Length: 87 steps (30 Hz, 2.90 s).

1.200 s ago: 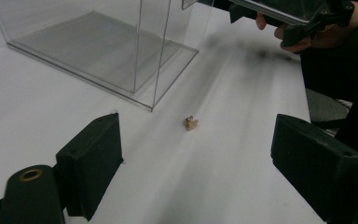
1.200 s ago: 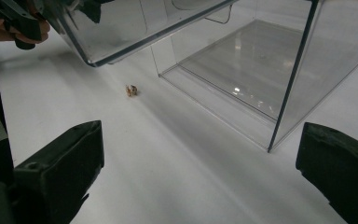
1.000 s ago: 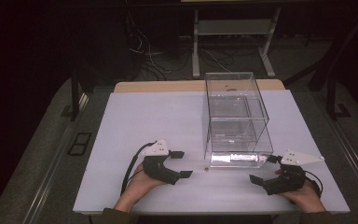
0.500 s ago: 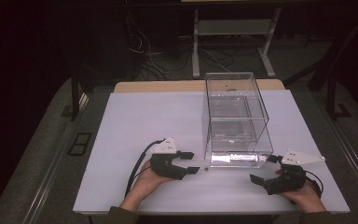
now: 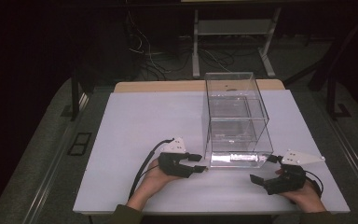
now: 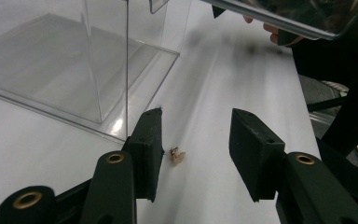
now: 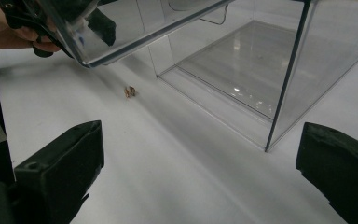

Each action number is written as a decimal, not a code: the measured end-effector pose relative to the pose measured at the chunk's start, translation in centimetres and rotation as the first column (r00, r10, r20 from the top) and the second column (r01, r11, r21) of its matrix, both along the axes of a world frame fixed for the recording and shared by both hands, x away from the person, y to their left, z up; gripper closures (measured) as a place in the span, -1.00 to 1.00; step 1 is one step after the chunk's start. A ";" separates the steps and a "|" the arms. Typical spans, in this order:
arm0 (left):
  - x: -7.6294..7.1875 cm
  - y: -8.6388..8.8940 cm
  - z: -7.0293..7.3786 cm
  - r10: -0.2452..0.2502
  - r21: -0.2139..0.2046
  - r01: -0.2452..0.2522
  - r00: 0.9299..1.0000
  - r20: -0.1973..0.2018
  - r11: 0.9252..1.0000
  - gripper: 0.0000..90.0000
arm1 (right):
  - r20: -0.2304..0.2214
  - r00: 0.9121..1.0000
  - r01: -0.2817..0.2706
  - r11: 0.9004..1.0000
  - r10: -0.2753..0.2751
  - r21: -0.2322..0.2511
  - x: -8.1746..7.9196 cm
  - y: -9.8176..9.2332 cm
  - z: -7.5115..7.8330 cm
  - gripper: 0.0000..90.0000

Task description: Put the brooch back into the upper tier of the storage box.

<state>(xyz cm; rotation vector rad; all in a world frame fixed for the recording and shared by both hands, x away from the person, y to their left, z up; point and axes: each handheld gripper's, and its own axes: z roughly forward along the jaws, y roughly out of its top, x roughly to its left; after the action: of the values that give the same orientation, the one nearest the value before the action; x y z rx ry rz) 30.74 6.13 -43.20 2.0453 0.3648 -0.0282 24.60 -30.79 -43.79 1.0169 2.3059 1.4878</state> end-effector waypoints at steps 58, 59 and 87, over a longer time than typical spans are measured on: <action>1.0 -3.7 -2.5 -0.025 0.212 0.019 0.999 0.028 0.977 0.73 | 0.000 1.000 0.001 1.000 -0.001 0.014 0.0 -0.2 0.1 -0.98; 1.0 -3.7 -2.5 -0.025 0.211 0.018 0.999 0.030 0.977 0.74 | 0.001 1.000 0.001 1.000 -0.001 0.014 0.0 -0.2 0.1 -0.98; 0.9 -2.9 -1.8 -0.013 0.158 0.012 1.000 0.006 0.987 0.75 | 0.033 0.999 -0.030 1.000 0.030 0.005 0.1 0.8 -0.5 -0.98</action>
<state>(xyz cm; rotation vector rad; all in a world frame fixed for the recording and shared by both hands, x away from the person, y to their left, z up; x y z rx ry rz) 31.62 3.19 -45.02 2.2039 0.3593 0.0004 24.75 -30.00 -44.25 0.9566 2.3056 1.5120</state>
